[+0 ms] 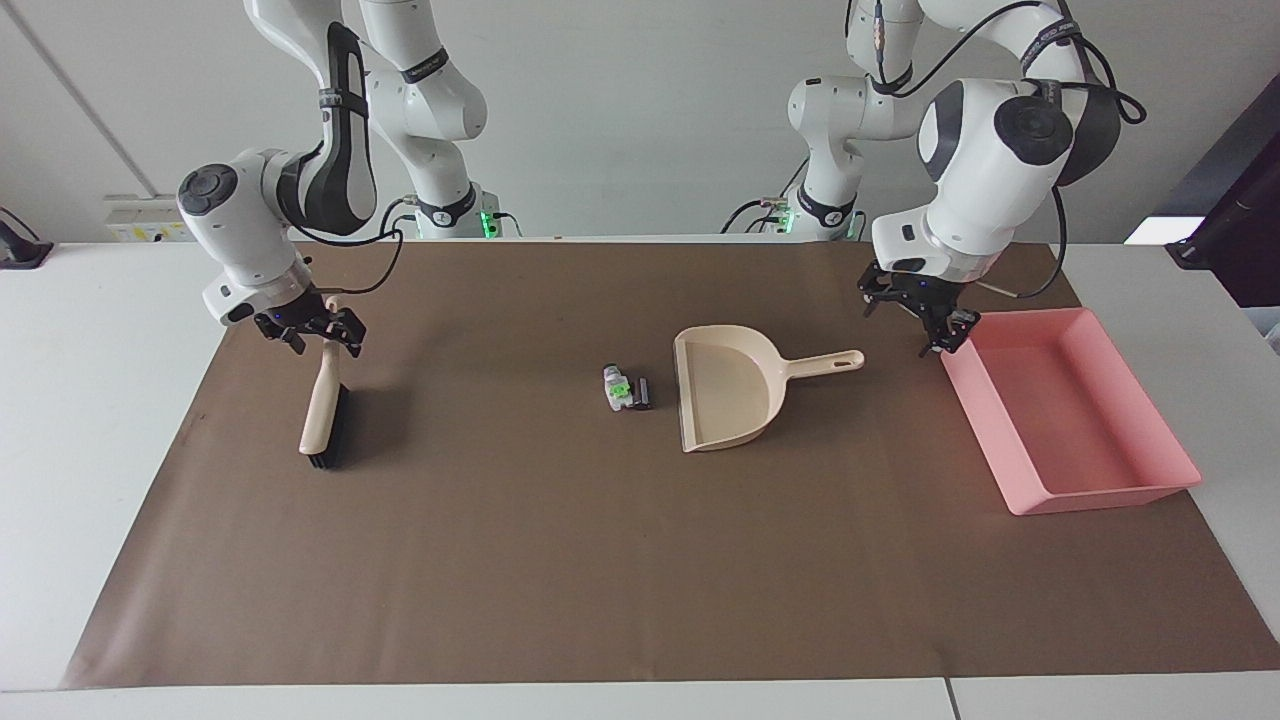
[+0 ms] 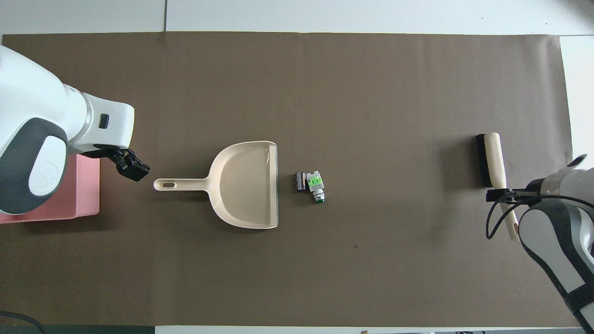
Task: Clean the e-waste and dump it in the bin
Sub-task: 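Reach the left gripper to the cream dustpan handle and grasp it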
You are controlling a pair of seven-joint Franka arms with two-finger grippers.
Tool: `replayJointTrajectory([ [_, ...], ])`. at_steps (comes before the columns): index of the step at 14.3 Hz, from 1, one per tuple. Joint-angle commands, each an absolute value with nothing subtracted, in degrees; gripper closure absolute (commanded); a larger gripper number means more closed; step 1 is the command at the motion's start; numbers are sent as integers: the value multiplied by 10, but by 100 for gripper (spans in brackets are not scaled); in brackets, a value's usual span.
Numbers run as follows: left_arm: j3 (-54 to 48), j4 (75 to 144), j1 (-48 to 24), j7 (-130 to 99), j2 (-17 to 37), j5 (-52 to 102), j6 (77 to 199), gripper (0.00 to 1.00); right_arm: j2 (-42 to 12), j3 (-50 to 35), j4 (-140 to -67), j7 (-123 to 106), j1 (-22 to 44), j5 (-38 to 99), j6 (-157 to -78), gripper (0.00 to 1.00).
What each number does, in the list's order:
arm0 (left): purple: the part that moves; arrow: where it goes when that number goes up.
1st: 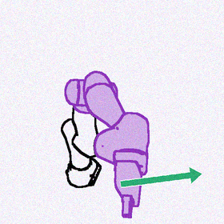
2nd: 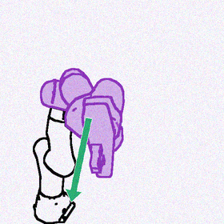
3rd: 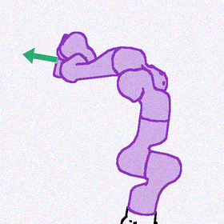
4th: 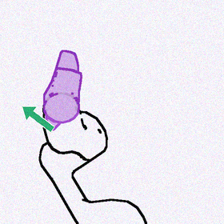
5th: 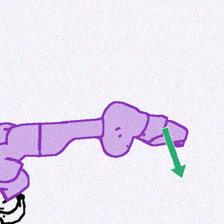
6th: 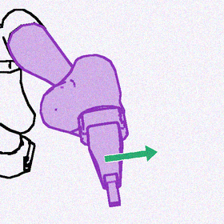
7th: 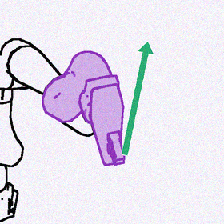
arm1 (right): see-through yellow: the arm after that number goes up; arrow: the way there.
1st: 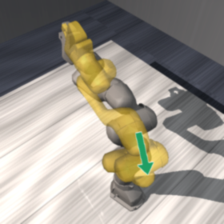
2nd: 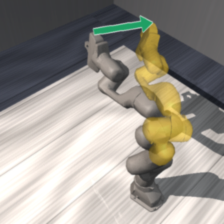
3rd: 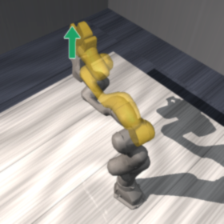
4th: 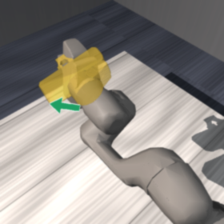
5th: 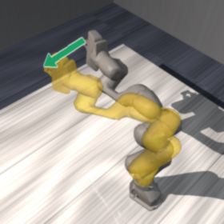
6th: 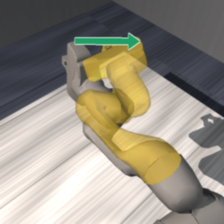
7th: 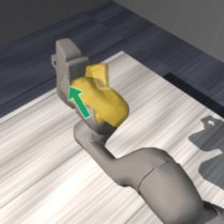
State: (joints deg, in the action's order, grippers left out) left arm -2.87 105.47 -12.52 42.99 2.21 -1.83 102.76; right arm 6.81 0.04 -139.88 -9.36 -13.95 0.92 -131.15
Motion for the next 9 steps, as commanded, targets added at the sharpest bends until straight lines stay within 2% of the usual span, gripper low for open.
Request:
replayJointTrajectory([
  [1, -22, 1097, -171, 478, 32, -79, 1079, 6, 75, -4, -1408, -123, -153, 21, -1315, 1],
  [3, -22, 1138, -191, 482, 33, -99, 1128, 7, 76, -4, -1409, -128, -153, 21, -1312, 1],
  [6, -22, 1166, -208, 495, 36, -128, 1140, 8, 76, -4, -1409, -139, -153, 21, -1310, 8],
  [9, -22, 1193, -230, 496, 45, -169, 1156, 13, 76, -4, -1409, -139, -153, 21, -1302, 24],
])
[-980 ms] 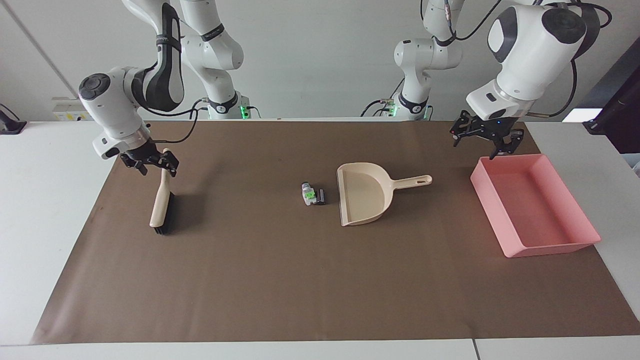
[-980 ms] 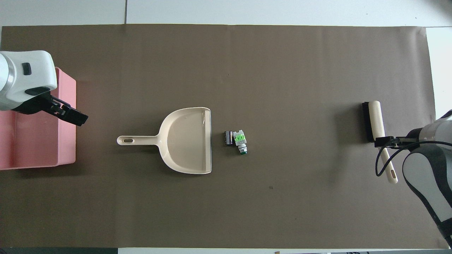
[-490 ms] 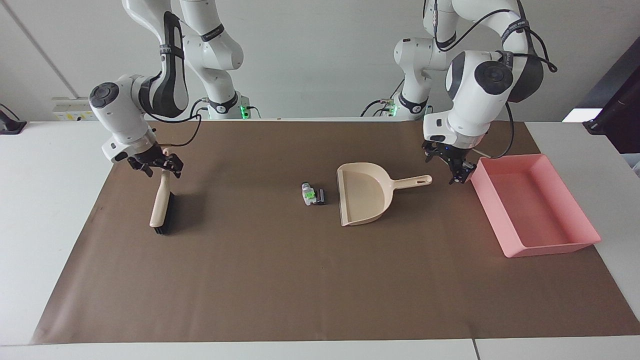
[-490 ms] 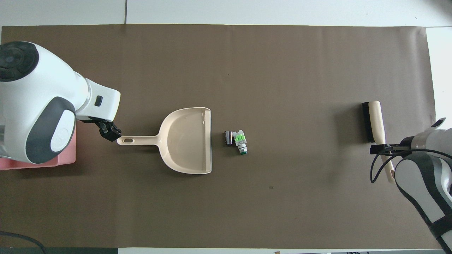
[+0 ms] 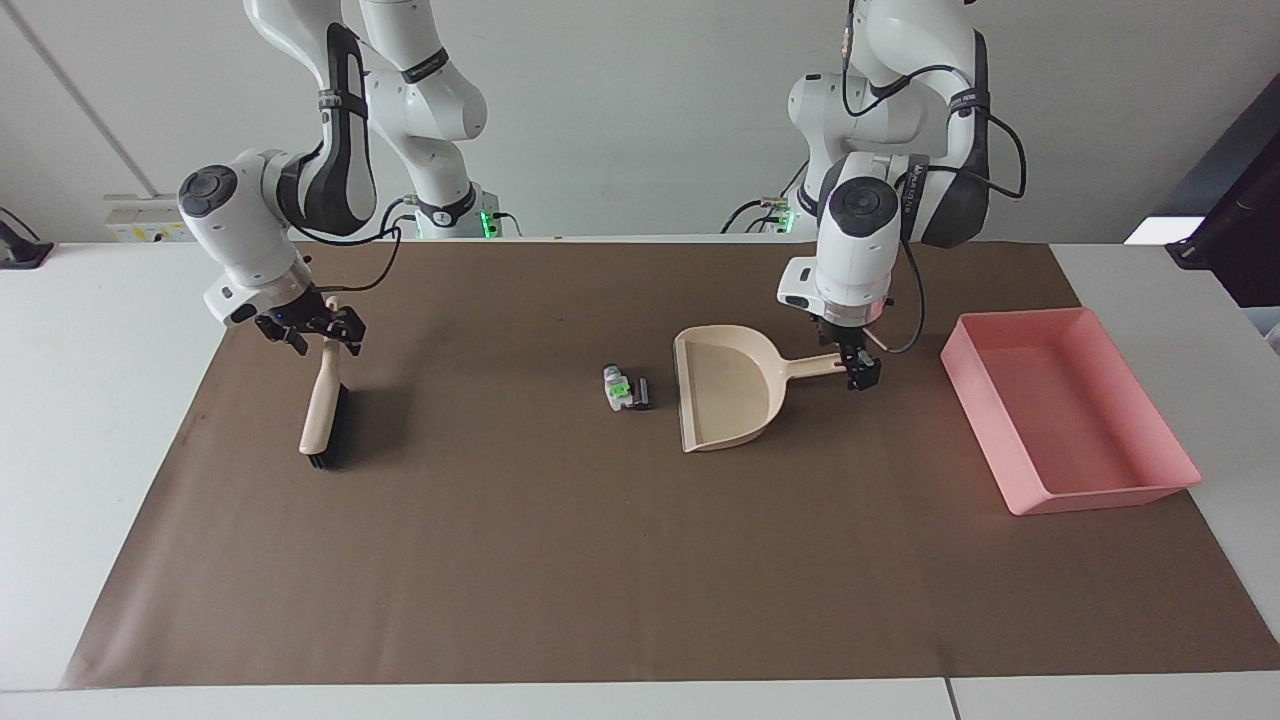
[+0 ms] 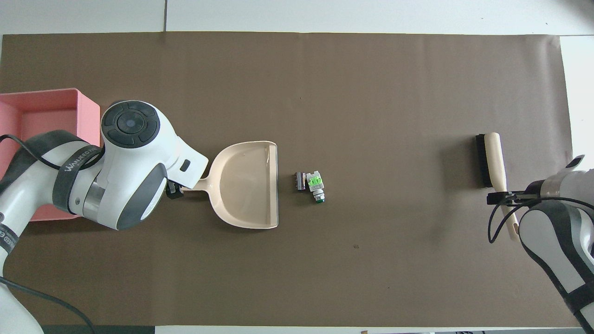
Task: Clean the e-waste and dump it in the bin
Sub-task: 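Slide the dustpan toward the component while the right gripper grasps the brush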
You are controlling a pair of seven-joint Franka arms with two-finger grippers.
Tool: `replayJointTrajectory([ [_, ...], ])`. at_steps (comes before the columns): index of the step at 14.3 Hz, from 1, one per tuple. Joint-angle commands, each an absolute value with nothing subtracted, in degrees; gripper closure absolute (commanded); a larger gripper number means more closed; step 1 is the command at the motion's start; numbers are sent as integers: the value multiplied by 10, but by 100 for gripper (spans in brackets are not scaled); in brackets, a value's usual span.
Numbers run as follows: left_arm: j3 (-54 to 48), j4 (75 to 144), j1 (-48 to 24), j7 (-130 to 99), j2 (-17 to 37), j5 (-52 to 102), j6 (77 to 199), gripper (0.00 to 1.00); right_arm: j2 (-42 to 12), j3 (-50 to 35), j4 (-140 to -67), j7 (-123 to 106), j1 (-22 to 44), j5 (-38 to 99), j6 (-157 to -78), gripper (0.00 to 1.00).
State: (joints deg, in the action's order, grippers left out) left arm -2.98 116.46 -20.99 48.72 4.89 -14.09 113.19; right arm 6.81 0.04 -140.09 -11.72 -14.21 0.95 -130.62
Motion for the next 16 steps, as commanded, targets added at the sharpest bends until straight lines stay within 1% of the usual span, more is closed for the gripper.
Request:
replayJointTrajectory([
  [1, -22, 1203, -234, 495, 47, -171, 1166, 13, 77, -4, -1409, -139, -153, 21, -1301, 28],
  [4, -22, 1209, -254, 483, 69, -175, 1177, 14, 78, -4, -1409, -139, -153, 21, -1292, 30],
  [6, -22, 1210, -260, 475, 71, -175, 1175, 15, 78, -4, -1409, -139, -153, 21, -1291, 31],
  [7, -22, 1210, -261, 475, 71, -175, 1172, 16, 79, -4, -1409, -139, -153, 21, -1291, 33],
  [8, -22, 1210, -265, 475, 71, -175, 1170, 19, 79, -4, -1409, -139, -153, 21, -1291, 37],
  [9, -22, 1210, -266, 470, 71, -175, 1169, 23, 79, -4, -1409, -139, -153, 21, -1289, 58],
  [10, -22, 1210, -267, 462, 71, -175, 1168, 30, 79, -4, -1409, -135, -153, 21, -1287, 87],
  [11, -22, 1210, -268, 461, 71, -176, 1167, 36, 79, -4, -1408, -130, -154, 21, -1283, 100],
  [14, -22, 1214, -274, 461, 70, -197, 1167, 59, 78, -4, -1403, -128, -149, 21, -1277, 100],
  [15, -22, 1215, -280, 461, 69, -206, 1167, 65, 76, -4, -1393, -128, -148, 21, -1265, 100],
  [16, -22, 1215, -281, 461, 70, -207, 1167, 67, 74, -4, -1378, -127, -146, 21, -1246, 100],
])
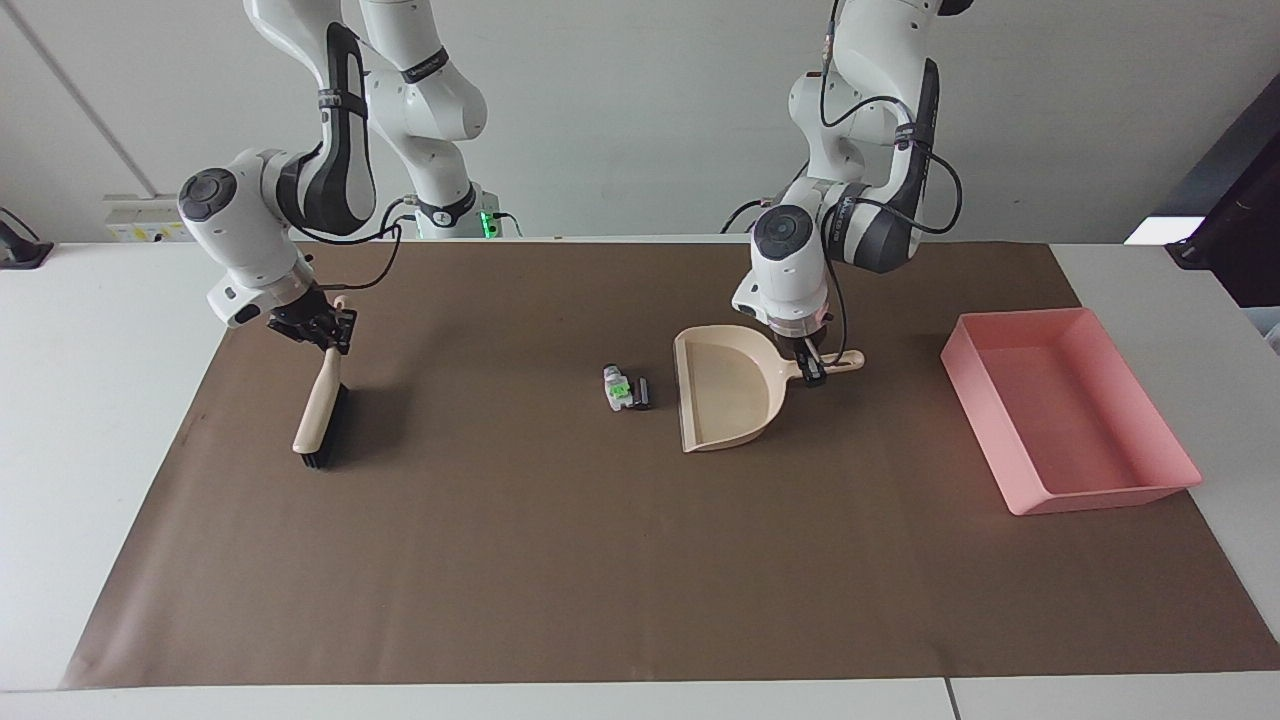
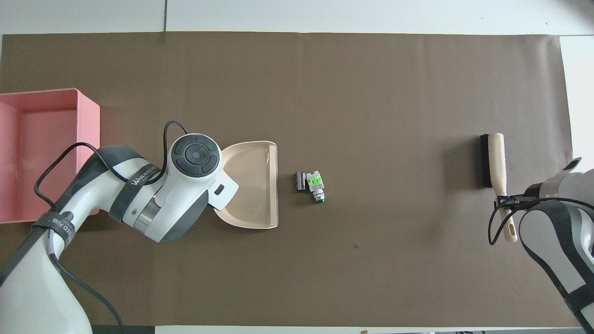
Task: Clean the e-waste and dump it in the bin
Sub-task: 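Slide the dustpan toward the component while the right gripper grasps the brush, then sweep the component into the dustpan with the brush in the right gripper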
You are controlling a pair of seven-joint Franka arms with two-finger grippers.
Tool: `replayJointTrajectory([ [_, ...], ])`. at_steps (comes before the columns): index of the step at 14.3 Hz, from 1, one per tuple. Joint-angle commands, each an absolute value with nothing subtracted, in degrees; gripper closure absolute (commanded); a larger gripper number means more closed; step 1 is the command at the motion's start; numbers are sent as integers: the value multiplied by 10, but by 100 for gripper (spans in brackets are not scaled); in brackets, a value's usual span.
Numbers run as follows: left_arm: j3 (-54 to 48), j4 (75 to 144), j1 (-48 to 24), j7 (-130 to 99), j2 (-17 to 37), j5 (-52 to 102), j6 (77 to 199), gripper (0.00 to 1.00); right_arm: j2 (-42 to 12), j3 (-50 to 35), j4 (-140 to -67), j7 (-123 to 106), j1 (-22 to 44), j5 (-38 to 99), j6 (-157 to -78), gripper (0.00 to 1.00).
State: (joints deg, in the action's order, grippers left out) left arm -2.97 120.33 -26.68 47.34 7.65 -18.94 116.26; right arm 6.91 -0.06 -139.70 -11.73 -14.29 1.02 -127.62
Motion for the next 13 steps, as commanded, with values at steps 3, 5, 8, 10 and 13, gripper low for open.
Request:
replayJointTrajectory([
  [3, -21, 1207, -280, 466, 64, -207, 1151, 69, 74, -12, -1318, -110, -133, 19, -1177, 100],
  [5, -22, 1189, -280, 470, 64, -207, 1120, 75, 76, -12, -1283, -93, -92, 9, -1140, 100],
  [8, -22, 1138, -280, 470, 80, -207, 1055, 100, 74, -13, -1249, -29, -19, -31, -1091, 100],
  [10, -21, 1120, -282, 470, 89, -208, 1038, 100, 76, -13, -1252, 17, 38, -49, -1087, 100],
  [13, -22, 1104, -301, 490, 104, -239, 1041, 100, 64, -13, -1258, 137, 145, -54, -1099, 100],
])
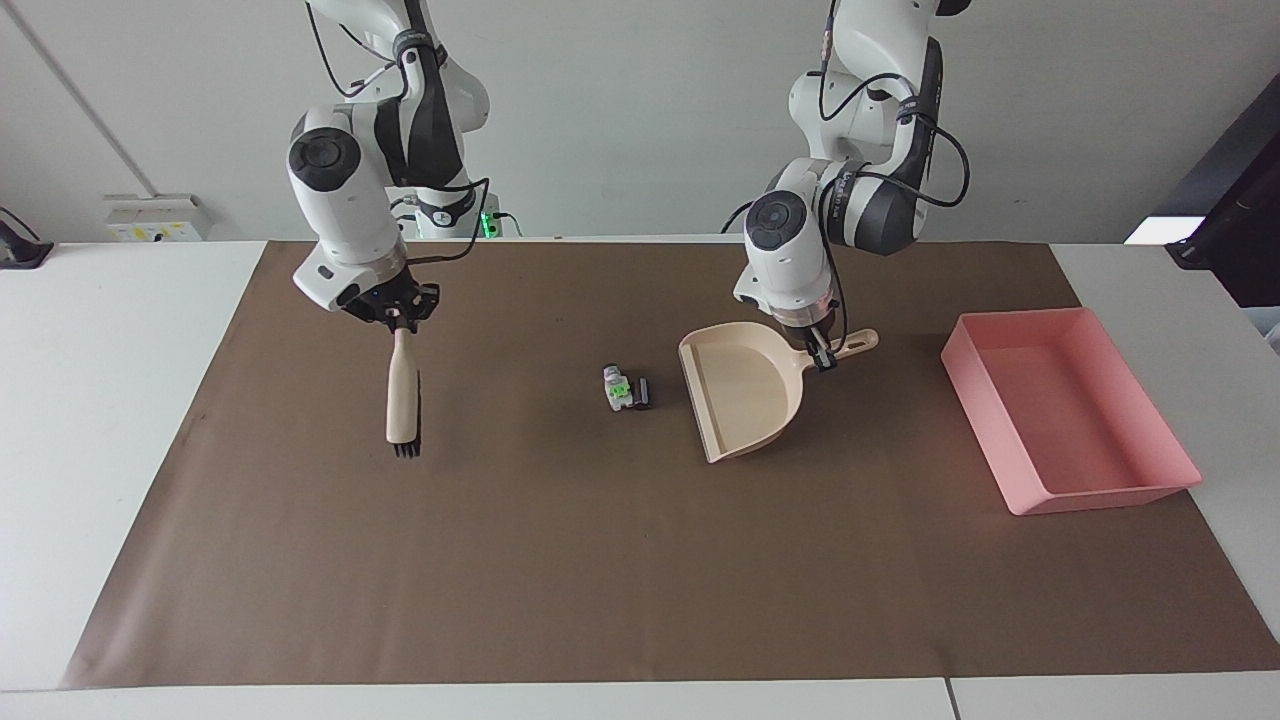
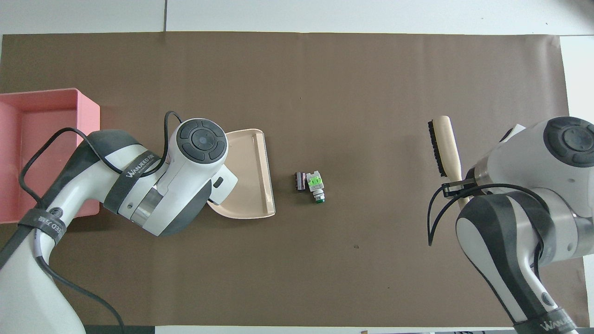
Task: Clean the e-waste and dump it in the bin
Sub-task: 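Sweep the component into the dustpan with the brush in the right gripper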
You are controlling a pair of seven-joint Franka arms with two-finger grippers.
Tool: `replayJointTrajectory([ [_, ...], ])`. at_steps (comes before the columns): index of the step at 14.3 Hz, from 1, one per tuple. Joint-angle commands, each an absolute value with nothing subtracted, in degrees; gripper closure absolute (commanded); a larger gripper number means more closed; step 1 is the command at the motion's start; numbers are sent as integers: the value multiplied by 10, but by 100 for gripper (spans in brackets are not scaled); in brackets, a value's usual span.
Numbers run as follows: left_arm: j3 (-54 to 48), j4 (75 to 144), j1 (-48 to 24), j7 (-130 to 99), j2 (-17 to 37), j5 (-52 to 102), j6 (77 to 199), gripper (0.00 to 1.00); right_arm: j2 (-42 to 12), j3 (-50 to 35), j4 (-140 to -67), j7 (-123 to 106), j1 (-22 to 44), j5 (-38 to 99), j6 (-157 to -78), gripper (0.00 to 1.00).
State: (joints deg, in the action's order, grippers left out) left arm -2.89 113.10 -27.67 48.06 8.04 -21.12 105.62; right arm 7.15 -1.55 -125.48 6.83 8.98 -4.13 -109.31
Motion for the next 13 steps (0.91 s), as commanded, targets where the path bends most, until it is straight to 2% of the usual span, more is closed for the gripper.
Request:
replayJointTrajectory([
  [1, -21, 1091, -317, 490, 125, -248, 1039, 100, 54, -13, -1259, 181, 181, -54, -1106, 100],
  [5, -21, 1082, -321, 486, 141, -249, 1039, 100, 36, -15, -1272, 277, 263, -54, -1130, 100],
  [7, -21, 1082, -322, 485, 143, -249, 1039, 100, 32, -16, -1274, 294, 273, -44, -1143, 100],
  [13, -22, 1082, -338, 484, 146, -249, 1034, 100, -26, -16, -1272, 357, 358, -19, -1201, 100],
])
